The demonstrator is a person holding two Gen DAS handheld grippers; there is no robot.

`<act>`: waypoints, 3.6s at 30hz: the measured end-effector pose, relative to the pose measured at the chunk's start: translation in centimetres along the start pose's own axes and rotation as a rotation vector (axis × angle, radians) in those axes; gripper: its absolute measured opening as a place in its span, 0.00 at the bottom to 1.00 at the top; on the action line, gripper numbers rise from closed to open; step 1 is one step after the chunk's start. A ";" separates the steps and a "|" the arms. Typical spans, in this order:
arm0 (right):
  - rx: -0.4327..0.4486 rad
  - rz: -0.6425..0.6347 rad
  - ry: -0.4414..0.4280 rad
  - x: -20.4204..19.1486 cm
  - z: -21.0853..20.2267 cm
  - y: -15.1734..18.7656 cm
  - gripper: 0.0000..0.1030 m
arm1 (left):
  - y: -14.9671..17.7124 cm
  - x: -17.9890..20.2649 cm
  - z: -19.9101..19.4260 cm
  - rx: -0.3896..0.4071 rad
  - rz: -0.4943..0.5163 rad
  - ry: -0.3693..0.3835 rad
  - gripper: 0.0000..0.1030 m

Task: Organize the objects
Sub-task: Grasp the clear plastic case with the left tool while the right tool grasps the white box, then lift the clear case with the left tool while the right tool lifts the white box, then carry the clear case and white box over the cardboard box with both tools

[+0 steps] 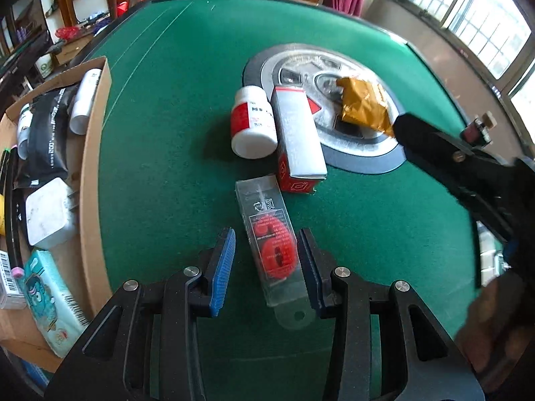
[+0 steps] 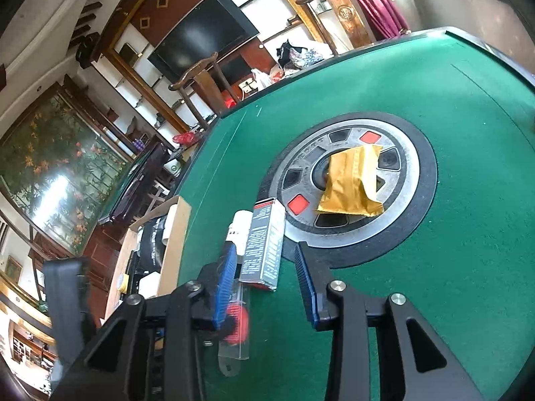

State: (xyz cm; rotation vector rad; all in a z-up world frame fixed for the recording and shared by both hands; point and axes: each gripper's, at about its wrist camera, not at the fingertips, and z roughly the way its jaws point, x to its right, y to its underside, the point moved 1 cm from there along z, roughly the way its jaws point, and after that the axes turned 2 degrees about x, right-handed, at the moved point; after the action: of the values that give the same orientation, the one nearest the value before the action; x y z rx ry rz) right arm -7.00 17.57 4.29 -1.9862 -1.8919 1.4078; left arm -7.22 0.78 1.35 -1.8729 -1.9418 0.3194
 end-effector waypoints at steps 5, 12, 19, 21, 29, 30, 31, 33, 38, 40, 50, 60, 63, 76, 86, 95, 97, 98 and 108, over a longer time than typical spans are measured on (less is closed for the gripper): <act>-0.006 -0.012 0.037 0.2 0.4 0.2 0.36 | 0.5 0.4 0.4 0.060 0.053 -0.056 0.34; -0.054 -0.063 0.109 -0.4 3.1 0.7 0.39 | 0.8 -3.3 0.8 0.130 -0.002 0.006 0.15; -0.115 -0.156 0.199 -3.1 7.0 0.7 0.39 | 0.8 -3.9 0.9 0.152 -0.013 0.033 0.15; -0.116 -0.197 0.233 -3.8 7.9 0.8 0.40 | 0.7 -4.2 0.9 0.147 -0.026 0.055 0.15; -0.150 -0.280 0.309 -4.1 10.1 1.0 0.39 | 0.7 -4.0 0.7 0.144 -0.033 0.065 0.15; -0.136 -0.284 0.306 -4.0 10.0 0.9 0.35 | 0.7 -4.0 0.7 0.145 -0.034 0.066 0.15; -0.135 -0.277 0.300 -3.7 9.8 0.8 0.25 | 0.8 -4.1 0.6 0.147 -0.034 0.066 0.15; -0.126 -0.265 0.268 -3.4 9.3 0.7 0.25 | 0.9 -4.1 0.5 0.153 -0.030 0.064 0.15; -0.098 -0.236 0.211 -2.9 6.8 0.8 0.25 | 1.1 -4.2 0.4 0.164 -0.030 0.074 0.13; -0.067 -0.224 0.198 -3.0 5.6 0.7 0.25 | 1.1 -4.3 0.3 0.167 -0.039 0.082 0.13; -0.011 -0.267 0.150 -5.5 4.4 1.1 0.25 | 1.0 -4.4 -1.6 0.269 -0.055 0.081 0.13; -0.017 -0.271 0.146 -5.7 4.8 1.4 0.25 | 0.8 -4.6 -1.9 0.289 -0.059 0.082 0.13; -0.017 -0.267 0.145 -5.7 4.8 1.4 0.25 | 0.9 -4.9 -2.1 0.295 -0.067 0.088 0.13; 0.001 -0.275 0.117 -6.3 4.0 1.3 0.25 | 1.1 -6.5 -4.6 0.325 -0.142 0.110 0.13; -0.035 -0.326 0.005 -9.6 3.9 3.4 0.25 | 2.2 -11.4 -10.2 0.397 -0.227 0.112 0.13; -0.106 -0.361 -0.107 -13.9 4.5 6.0 0.25 | 3.0 -17.8 -13.8 0.442 -0.292 0.038 0.13; -0.131 -0.368 -0.120 -14.8 5.1 6.4 0.25 | 2.9 -19.1 -14.1 0.438 -0.295 0.017 0.13; -0.141 -0.367 -0.124 -15.2 5.5 6.5 0.25 | 2.8 -19.8 -14.2 0.437 -0.298 0.008 0.13; -0.215 -0.393 -0.133 -20.6 9.7 6.8 0.25 | 0.3 -26.9 -12.0 0.349 -0.353 -0.029 0.13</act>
State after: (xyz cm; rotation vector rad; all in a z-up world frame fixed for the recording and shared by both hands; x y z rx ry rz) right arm -4.34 -5.97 5.93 -1.5003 -2.4148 1.2983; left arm -1.46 -27.33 8.04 -1.2892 -2.0341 0.5357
